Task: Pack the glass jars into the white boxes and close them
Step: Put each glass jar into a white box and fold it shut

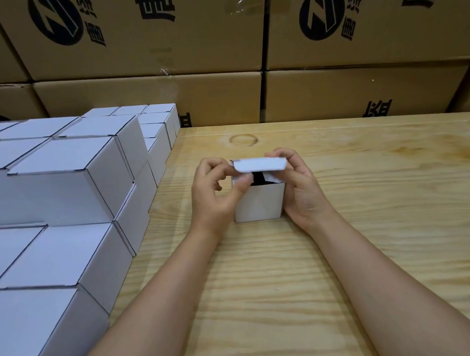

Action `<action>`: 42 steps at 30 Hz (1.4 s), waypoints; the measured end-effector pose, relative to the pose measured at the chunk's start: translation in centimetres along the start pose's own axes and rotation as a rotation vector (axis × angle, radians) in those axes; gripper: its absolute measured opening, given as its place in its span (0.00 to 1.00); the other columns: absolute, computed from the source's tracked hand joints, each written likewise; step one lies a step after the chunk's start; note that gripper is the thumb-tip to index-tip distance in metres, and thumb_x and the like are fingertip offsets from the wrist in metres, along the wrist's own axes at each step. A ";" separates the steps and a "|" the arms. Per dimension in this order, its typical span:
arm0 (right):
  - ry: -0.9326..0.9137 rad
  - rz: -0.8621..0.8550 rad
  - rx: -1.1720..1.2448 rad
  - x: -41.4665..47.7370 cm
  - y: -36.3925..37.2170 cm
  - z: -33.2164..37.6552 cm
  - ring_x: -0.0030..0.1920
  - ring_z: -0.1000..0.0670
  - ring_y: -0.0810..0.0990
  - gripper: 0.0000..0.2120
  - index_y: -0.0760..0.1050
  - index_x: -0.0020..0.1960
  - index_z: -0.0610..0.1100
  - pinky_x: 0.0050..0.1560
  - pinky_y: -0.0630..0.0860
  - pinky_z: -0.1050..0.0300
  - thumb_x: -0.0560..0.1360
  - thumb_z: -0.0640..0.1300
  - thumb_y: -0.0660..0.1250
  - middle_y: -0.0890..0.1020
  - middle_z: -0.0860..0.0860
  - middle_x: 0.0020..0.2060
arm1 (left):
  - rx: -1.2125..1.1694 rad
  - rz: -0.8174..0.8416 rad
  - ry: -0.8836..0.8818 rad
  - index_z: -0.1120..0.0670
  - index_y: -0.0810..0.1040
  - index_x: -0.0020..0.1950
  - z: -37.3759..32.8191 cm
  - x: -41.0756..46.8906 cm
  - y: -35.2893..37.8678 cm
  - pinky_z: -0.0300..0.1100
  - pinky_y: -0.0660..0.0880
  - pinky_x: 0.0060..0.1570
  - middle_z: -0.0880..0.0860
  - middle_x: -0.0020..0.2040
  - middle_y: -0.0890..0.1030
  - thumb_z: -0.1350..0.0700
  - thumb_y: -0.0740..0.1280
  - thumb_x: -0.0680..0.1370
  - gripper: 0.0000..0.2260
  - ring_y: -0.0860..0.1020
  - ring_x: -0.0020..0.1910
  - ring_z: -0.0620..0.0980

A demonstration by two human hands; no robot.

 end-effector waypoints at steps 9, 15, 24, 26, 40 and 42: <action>-0.007 -0.140 -0.067 -0.6 -1.2 0.4 0.44 0.50 0.76 0.10 0.74 0.48 0.47 0.38 0.71 0.59 0.75 0.36 0.57 0.79 0.50 0.46 | -0.198 -0.064 -0.192 0.53 0.76 0.33 1.3 -0.1 0.1 0.38 0.69 0.45 0.48 0.49 0.76 0.50 0.69 0.69 0.08 0.75 0.48 0.38; -0.154 -0.186 -0.195 -1.6 -1.4 1.5 0.58 0.47 0.77 0.06 0.73 0.38 0.44 0.55 0.70 0.50 0.67 0.45 0.68 0.80 0.55 0.45 | -0.154 -0.114 -0.166 0.50 0.75 0.35 1.5 -0.2 -0.3 0.29 0.69 0.39 0.50 0.50 0.78 0.61 0.67 0.78 0.13 0.76 0.47 0.36; -0.253 -0.251 -0.415 -1.8 -1.7 2.3 0.61 0.51 0.76 0.05 0.79 0.34 0.46 0.67 0.69 0.44 0.68 0.42 0.72 0.79 0.52 0.55 | -0.107 -0.157 -0.167 0.47 0.77 0.39 1.7 0.0 -0.8 0.28 0.70 0.37 0.45 0.44 0.79 0.58 0.69 0.77 0.09 0.75 0.38 0.33; -0.273 -0.261 -0.443 -1.7 -1.9 2.4 0.60 0.49 0.77 0.09 0.78 0.34 0.46 0.65 0.70 0.41 0.72 0.37 0.72 0.79 0.49 0.54 | -0.092 -0.154 -0.152 0.46 0.78 0.39 1.5 0.0 -0.9 0.32 0.73 0.38 0.45 0.45 0.79 0.59 0.70 0.77 0.10 0.75 0.39 0.33; -0.324 -0.308 -0.581 -1.5 -1.8 3.1 0.47 0.49 0.79 0.09 0.76 0.38 0.47 0.55 0.78 0.44 0.74 0.36 0.69 0.79 0.51 0.46 | 0.035 -0.171 -0.098 0.45 0.77 0.37 0.9 0.1 -1.4 0.31 0.70 0.33 0.41 0.41 0.79 0.58 0.74 0.73 0.10 0.76 0.39 0.34; -0.350 -0.317 -0.632 -1.5 -1.7 3.2 0.46 0.50 0.79 0.10 0.75 0.38 0.49 0.53 0.78 0.45 0.75 0.37 0.69 0.79 0.53 0.45 | 0.040 -0.178 -0.100 0.44 0.77 0.37 0.9 0.1 -1.4 0.28 0.68 0.34 0.41 0.41 0.79 0.57 0.74 0.73 0.10 0.76 0.38 0.34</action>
Point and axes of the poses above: each hand's wrist, its own x-axis towards the middle knuckle, its own y-axis out of the palm, z = x × y, the point moved 9 cm from there along x, towards the middle knuckle
